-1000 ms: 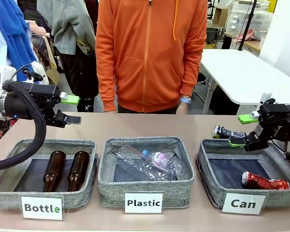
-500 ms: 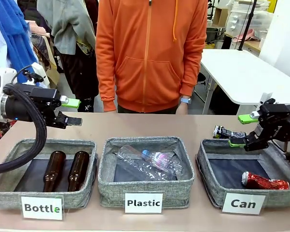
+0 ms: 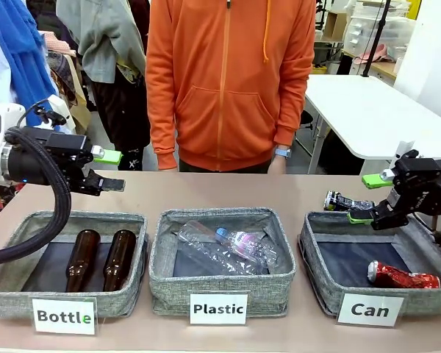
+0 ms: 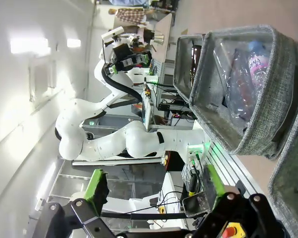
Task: Sort the can waste into the basket.
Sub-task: Pick up the can waste from the table and place it in the right Fabric basket.
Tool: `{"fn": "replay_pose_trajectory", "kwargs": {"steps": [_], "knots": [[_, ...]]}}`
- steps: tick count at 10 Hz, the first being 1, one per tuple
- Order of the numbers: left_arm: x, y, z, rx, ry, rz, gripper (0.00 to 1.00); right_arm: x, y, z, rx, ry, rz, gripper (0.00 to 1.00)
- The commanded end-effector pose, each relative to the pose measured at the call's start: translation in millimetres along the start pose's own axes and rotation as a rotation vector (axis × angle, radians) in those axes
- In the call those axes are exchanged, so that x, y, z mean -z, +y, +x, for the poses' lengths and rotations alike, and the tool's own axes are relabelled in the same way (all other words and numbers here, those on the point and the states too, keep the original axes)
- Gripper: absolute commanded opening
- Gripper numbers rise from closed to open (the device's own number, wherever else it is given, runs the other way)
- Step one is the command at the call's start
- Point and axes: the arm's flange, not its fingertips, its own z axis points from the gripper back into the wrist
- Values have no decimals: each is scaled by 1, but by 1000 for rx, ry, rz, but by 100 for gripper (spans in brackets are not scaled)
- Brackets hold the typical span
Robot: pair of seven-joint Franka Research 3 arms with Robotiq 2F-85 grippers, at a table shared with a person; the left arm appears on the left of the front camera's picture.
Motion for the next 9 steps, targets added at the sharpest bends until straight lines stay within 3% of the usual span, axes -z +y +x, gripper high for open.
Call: {"fn": "replay_pose_trajectory", "kwargs": {"steps": [1,3,5,7,8,9], "knots": [[1,0,-3,14,-6,-3,100,3,3,-5,-3,2,-3,100],[0,0,0,0,0,0,100,0,0,0,0,0,0,100],[1,-20,2,-106,150,54,100,-18,44,45,-180,-46,-423,100],[-34,-6,-26,-260,260,171,100,-24,57,80,-156,-70,-968,100],[-60,2,-44,-319,257,187,100,-26,61,92,-145,-82,-1079,100],[-84,5,-59,-335,200,123,100,-31,65,106,-87,-71,-1211,100]]}}
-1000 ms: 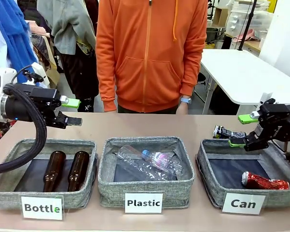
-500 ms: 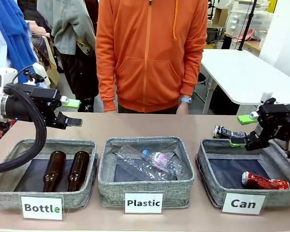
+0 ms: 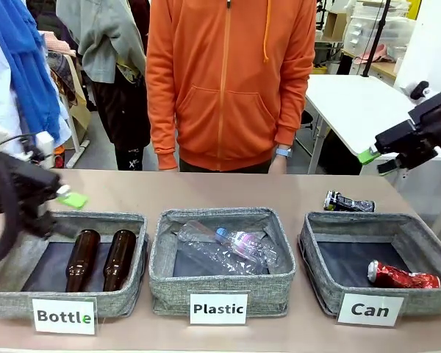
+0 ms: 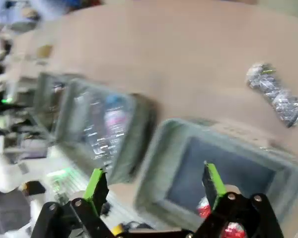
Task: Sort the can waste into the basket.
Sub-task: Pick up the can waste from the table and place it in the right Fabric basket.
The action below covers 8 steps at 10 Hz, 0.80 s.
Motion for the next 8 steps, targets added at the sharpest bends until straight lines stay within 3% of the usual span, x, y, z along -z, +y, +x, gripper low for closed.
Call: {"fn": "replay_pose_trajectory", "kwargs": {"steps": [1,2,3,4,5,7,8], "knots": [[-36,5,-25,8,-83,-155,100,17,-11,19,179,128,-413,100],[-41,11,-31,45,-180,-254,100,24,-17,26,222,132,-447,100],[-43,15,-31,66,-278,-356,100,3,-6,10,18,2,-161,100],[-45,13,-20,-15,-93,-136,100,3,-6,10,18,2,-161,100],[-45,13,-20,-15,-93,-136,100,3,-6,10,18,2,-161,100],[-45,13,-20,-15,-93,-136,100,14,-15,11,101,11,-371,100],[-45,13,-20,-15,-93,-136,100,16,-22,20,105,58,-391,100]]}}
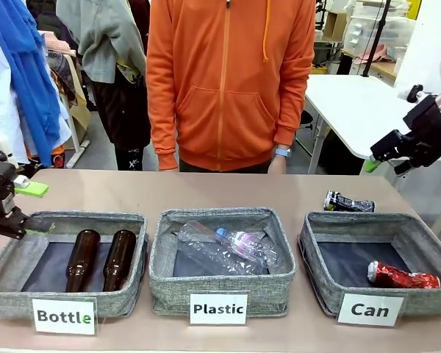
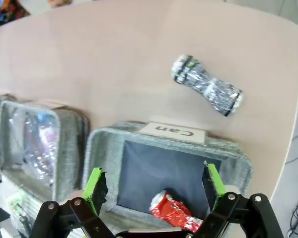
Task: Sort the can waste into the basket.
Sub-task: Pick up the can waste from the table and place it in the right Fabric basket.
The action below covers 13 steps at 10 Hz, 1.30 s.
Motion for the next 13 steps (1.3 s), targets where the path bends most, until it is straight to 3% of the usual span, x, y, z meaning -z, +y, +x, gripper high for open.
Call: {"fn": "replay_pose_trajectory", "kwargs": {"steps": [1,3,4,5,6,8,9,10,11,12,13], "knots": [[-4,-4,-2,-10,-3,13,100,8,-10,25,15,81,-99,100],[-4,-4,-2,-10,-3,13,100,18,-15,55,-166,204,-183,100],[-4,-4,-2,-10,-3,13,100,29,-17,67,-281,231,-285,100],[-4,-4,-2,-10,-3,13,100,49,-16,74,-514,307,-284,100],[-4,-4,-2,-10,-3,13,100,63,-18,74,-739,374,-105,100],[-4,-4,-2,-10,-3,13,100,95,-30,72,-950,488,70,100],[-4,-4,-2,-10,-3,13,100,103,-39,70,-1002,545,128,100],[-4,-4,-2,-10,-3,13,100,103,-44,67,-983,519,72,100],[-4,-4,-2,-10,-3,13,100,104,-44,66,-888,412,-30,100],[-4,-4,-2,-10,-3,13,100,118,-29,56,-950,471,81,100],[-4,-4,-2,-10,-3,13,100,118,-29,56,-950,471,81,100]]}}
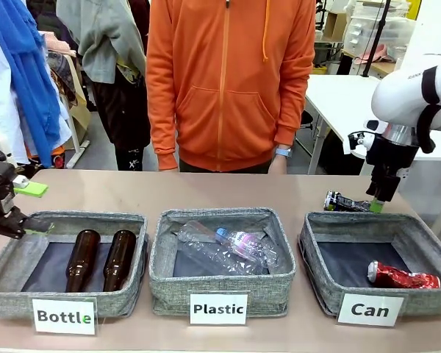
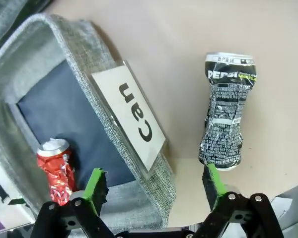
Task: Sort the can waste into the basket.
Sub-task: Pick up the can waste from the table and place it in the right Fabric basket.
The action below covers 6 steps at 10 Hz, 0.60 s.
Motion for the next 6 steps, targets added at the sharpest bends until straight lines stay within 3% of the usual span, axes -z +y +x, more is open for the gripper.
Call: {"fn": "replay_pose_trajectory", "kwargs": {"steps": [1,3,6], "knots": [[-2,-3,-1,-11,1,9,100,-1,-2,-4,6,0,-3,100],[-2,-3,-1,-11,1,9,100,-12,-14,2,-98,-118,-56,100],[-2,-3,-1,-11,1,9,100,-14,-39,5,-242,-149,-181,100]]}}
